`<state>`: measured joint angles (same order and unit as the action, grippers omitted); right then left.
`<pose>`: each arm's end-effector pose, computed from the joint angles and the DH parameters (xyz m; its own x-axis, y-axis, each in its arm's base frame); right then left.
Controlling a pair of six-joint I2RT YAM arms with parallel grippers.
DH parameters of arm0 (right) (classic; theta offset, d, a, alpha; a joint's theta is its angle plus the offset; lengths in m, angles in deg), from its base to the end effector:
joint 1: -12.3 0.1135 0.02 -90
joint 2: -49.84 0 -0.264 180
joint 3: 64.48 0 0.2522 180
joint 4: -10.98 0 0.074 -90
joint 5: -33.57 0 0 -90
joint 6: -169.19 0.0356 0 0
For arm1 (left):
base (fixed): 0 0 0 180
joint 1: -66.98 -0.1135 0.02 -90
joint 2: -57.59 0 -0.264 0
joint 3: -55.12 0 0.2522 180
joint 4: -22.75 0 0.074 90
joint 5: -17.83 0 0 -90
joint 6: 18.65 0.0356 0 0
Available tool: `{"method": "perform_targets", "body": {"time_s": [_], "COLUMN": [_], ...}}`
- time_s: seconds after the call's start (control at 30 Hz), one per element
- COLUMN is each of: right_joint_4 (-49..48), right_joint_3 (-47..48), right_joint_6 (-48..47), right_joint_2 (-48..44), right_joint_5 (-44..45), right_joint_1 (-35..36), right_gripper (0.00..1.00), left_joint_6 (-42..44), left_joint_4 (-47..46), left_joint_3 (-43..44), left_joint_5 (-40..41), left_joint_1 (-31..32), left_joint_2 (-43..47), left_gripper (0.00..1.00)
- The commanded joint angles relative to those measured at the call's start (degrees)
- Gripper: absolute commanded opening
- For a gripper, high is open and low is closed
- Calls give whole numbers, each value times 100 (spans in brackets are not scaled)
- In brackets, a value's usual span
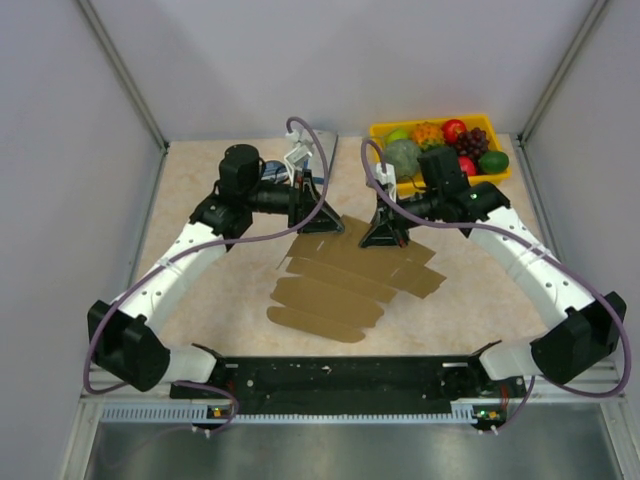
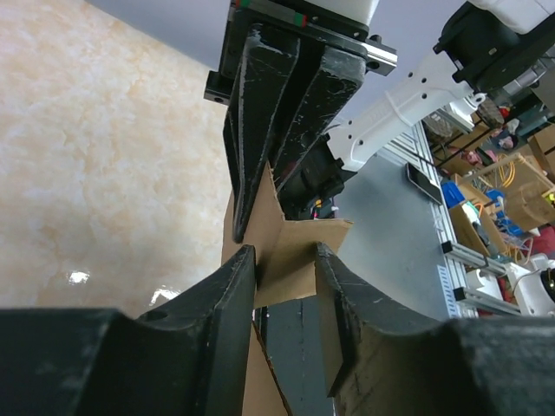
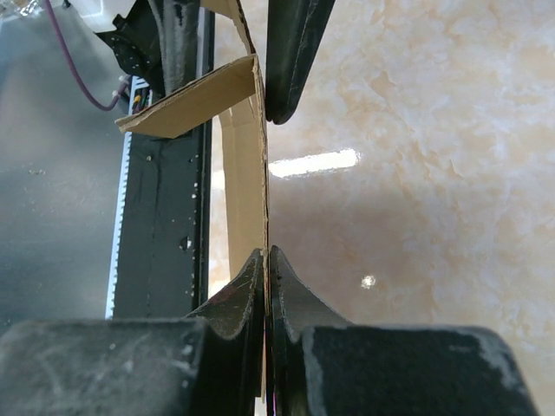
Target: Fold the paper box
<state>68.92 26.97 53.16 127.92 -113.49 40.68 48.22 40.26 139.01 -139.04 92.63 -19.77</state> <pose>0.2298 0.1581 0.3646 -0.2105 -0.3850 -0.8986 -0.9759 0.0281 0.2166 0.2555 -0.1590 0.3830 -0.5444 0.0902 -0.8340 0.8373 -0.0013 -0.5467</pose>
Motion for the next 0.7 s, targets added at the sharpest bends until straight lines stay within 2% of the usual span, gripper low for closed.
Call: {"method": "perform_targets", "body": {"time_s": [0.0, 0.1, 0.3, 0.33, 0.37, 0.57, 0.63, 0.67], "right_joint_4": [-129, -138, -129, -138, -129, -138, -138, -138], "right_joint_3": [291, 334, 387, 396, 396, 308, 273, 256], "right_joint_6": [1, 27, 62, 71, 71, 44, 36, 36], "right_joint_2": [-4, -39, -100, -109, -109, -180, -188, -180], "right_joint_5": [-200, -279, -350, -350, -341, -209, -218, -244], "right_joint_1": [80, 168, 308, 308, 300, 317, 282, 247], "right_gripper": [0, 0, 0, 0, 0, 0, 0, 0], "left_joint_6": [327, 608, 749, 793, 845, 926, 436, 224], "left_joint_4": [134, 442, 425, 425, 416, 565, 505, 443], "left_joint_3": [202, 299, 431, 449, 458, 387, 327, 230], "left_joint_5": [270, 569, 834, 808, 746, 948, 591, 440], "left_joint_1": [107, 221, 309, 318, 318, 135, -199, -731], "left_joint_2": [152, 99, 11, 2, -7, 292, 388, 476], "left_gripper": [40, 35, 21, 16, 0, 0, 29, 36]}}
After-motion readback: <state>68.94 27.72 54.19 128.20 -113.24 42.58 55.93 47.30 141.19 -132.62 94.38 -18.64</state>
